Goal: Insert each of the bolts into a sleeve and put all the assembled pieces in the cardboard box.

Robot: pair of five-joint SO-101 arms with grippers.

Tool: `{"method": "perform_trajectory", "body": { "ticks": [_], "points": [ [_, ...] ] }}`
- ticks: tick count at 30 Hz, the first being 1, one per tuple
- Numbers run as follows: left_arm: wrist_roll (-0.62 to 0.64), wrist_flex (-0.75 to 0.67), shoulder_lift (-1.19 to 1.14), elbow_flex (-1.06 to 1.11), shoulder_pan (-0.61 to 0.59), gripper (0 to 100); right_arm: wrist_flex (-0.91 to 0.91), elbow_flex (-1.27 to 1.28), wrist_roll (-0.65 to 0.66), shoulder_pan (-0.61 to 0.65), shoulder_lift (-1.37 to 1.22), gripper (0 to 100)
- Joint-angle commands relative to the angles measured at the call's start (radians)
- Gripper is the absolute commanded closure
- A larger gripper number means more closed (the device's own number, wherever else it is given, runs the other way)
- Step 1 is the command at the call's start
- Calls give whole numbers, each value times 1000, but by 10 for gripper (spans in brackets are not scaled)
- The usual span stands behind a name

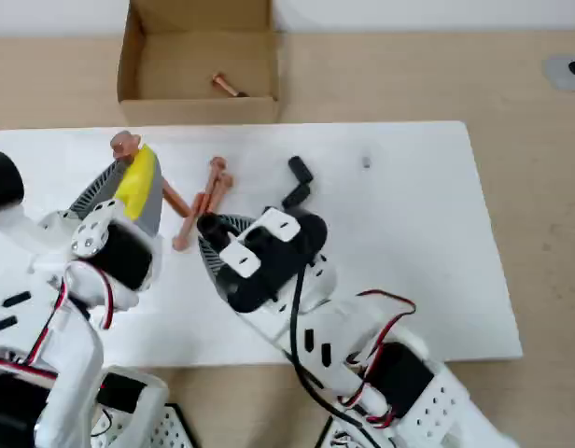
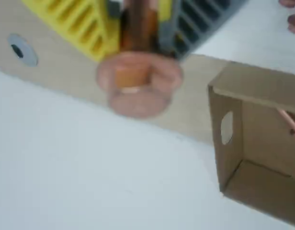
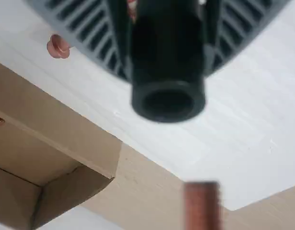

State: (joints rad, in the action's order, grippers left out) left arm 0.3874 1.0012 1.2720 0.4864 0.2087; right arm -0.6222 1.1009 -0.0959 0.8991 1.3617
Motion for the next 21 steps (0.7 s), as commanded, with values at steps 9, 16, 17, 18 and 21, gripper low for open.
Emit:
{"method": "perform_trajectory", "body": {
  "ticks": [9, 16, 17, 18, 21],
  "points": [
    [-52, -40, -12, 75, 84, 995, 20, -5, 6, -12, 30, 989],
    [-91, -38, -7, 77, 91, 995, 18, -4, 5, -12, 25, 989],
    [-91, -38, -7, 77, 95, 995, 18, -4, 3, -12, 25, 989],
    [-89, -38, -7, 78, 106, 995, 18, -2, 2, -12, 25, 989],
    [-89, -34, -5, 71, 141, 995, 17, -2, 0, -12, 24, 989]
  ]
}}
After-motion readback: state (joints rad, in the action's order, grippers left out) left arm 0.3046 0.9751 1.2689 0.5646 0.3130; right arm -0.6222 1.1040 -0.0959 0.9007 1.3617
